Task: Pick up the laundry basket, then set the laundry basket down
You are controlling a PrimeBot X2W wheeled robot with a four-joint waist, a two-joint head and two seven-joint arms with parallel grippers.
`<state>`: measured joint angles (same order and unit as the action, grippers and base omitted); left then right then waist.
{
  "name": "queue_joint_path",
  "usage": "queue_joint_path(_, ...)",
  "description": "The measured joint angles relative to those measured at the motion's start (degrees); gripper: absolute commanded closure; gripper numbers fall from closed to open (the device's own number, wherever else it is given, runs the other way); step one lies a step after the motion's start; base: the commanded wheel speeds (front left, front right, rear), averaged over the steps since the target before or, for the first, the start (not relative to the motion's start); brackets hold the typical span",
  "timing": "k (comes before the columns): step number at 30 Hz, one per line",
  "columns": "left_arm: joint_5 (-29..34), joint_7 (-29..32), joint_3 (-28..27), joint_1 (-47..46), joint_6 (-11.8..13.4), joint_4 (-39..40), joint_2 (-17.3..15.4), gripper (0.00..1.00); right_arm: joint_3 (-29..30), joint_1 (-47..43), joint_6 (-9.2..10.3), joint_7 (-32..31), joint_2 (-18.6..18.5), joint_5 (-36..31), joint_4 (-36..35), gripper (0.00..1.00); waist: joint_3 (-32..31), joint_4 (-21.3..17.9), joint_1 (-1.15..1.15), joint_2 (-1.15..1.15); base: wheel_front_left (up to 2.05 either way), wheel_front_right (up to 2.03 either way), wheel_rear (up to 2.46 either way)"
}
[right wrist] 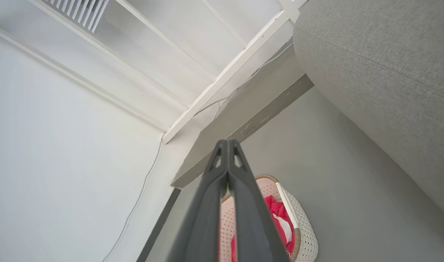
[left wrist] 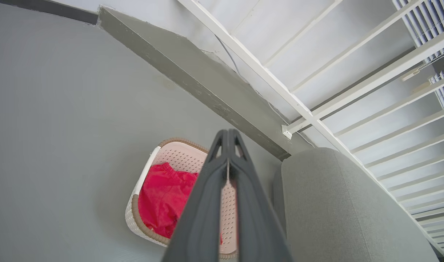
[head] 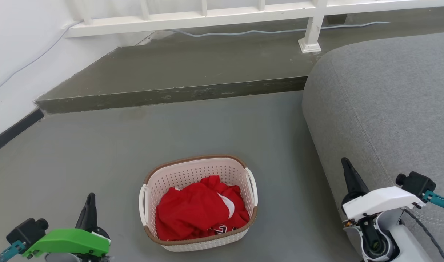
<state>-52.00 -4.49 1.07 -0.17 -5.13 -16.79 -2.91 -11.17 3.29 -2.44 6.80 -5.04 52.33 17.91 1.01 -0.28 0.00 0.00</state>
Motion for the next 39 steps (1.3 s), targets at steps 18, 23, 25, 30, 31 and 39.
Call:
queue_joint_path(18,-12.02,3.46,-1.91,-0.91,-0.59,0.11,0.19,1.00,5.01,0.01,-1.16,-3.56,0.21,12.65,-0.41,1.00,-0.27,0.09,0.00,0.00,0.00,0.00,0.00)
queue_joint_path(23,-14.85,4.11,-2.40,-1.06,-0.68,0.19,0.21,1.00,6.11,0.01,-1.58,-4.26,0.33,15.51,-0.54,1.00,-0.33,0.11,0.00,0.00,0.00,0.00,0.00)
queue_joint_path(25,-15.94,4.54,-2.59,-1.09,-0.69,0.20,0.22,1.00,6.67,0.02,-1.71,-4.47,0.43,16.96,-0.58,1.00,-0.36,0.12,0.00,0.00,0.00,0.00,0.00)
queue_joint_path(30,-19.85,5.59,-3.09,-1.62,-1.02,0.29,0.26,1.00,8.32,0.03,-2.11,-5.61,0.53,21.27,-0.70,1.00,-0.45,0.15,0.00,0.00,0.00,0.00,0.00)
queue_joint_path(31,-19.85,5.59,-3.09,-1.62,-1.02,0.29,0.26,1.00,8.32,0.03,-2.11,-5.61,0.53,21.27,-0.70,1.00,-0.45,0.15,0.00,0.00,0.00,0.00,0.00)
queue_joint_path(39,-26.13,7.54,-4.16,-1.73,-1.18,0.36,0.36,1.00,10.81,0.04,-2.60,-7.37,0.67,27.52,-0.89,1.00,-0.58,0.19,0.00,0.00,0.00,0.00,0.00)
